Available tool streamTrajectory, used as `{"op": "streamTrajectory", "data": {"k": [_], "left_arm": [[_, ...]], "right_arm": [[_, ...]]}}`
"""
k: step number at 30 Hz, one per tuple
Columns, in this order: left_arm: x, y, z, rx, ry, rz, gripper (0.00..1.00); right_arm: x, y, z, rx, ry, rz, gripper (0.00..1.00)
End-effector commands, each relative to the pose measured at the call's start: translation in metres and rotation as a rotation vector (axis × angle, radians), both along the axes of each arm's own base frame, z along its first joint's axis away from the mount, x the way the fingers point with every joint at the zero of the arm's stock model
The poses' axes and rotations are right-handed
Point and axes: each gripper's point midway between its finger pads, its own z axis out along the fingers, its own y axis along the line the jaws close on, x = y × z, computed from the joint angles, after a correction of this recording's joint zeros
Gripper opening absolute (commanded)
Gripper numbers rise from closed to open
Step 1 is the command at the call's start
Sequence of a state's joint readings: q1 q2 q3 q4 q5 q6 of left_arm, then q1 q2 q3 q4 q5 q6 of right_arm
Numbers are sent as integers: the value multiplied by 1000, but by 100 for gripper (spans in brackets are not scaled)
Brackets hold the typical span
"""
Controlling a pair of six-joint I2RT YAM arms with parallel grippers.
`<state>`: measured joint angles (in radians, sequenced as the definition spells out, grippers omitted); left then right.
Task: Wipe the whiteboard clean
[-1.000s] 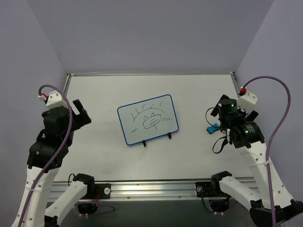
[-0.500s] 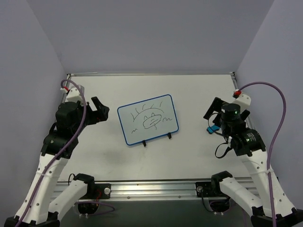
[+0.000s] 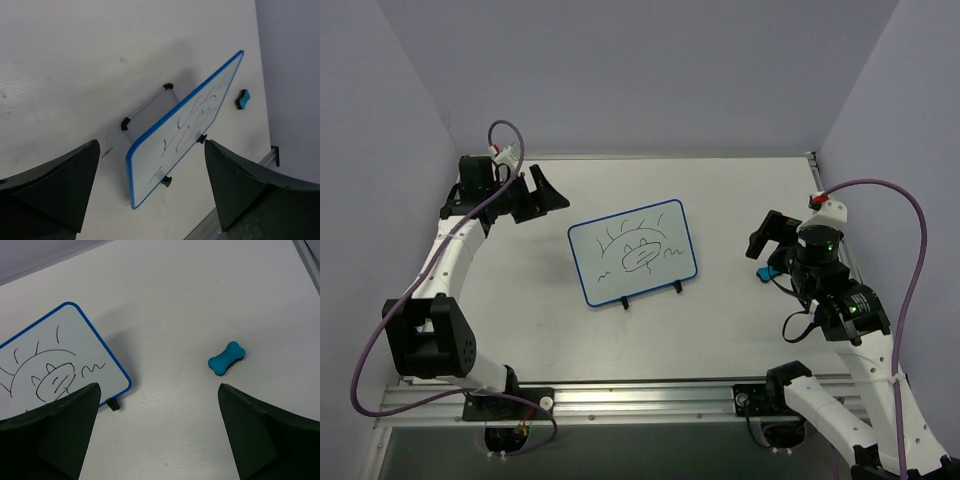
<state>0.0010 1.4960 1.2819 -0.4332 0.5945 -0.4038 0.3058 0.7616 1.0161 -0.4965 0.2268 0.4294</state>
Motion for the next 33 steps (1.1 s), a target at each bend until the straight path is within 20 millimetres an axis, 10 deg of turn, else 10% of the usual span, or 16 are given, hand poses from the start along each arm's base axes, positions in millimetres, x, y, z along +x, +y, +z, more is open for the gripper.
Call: {"op": "streamTrajectory", "data": {"k": [1, 12, 21, 33], "left_arm": [[-9, -42, 39, -183, -118, -260, 94], [4, -37, -40, -91, 86, -291, 96], [-14, -48, -53, 11, 113, -371, 100], [-21, -62, -62, -55, 76, -486, 77]], "right_arm": [[3, 10, 11, -3, -36, 64, 100], [-2, 18, 14, 22, -57, 110, 100], [-8, 15, 18, 13, -59, 112, 100], [-14, 22, 25, 23, -79, 166, 100]]}}
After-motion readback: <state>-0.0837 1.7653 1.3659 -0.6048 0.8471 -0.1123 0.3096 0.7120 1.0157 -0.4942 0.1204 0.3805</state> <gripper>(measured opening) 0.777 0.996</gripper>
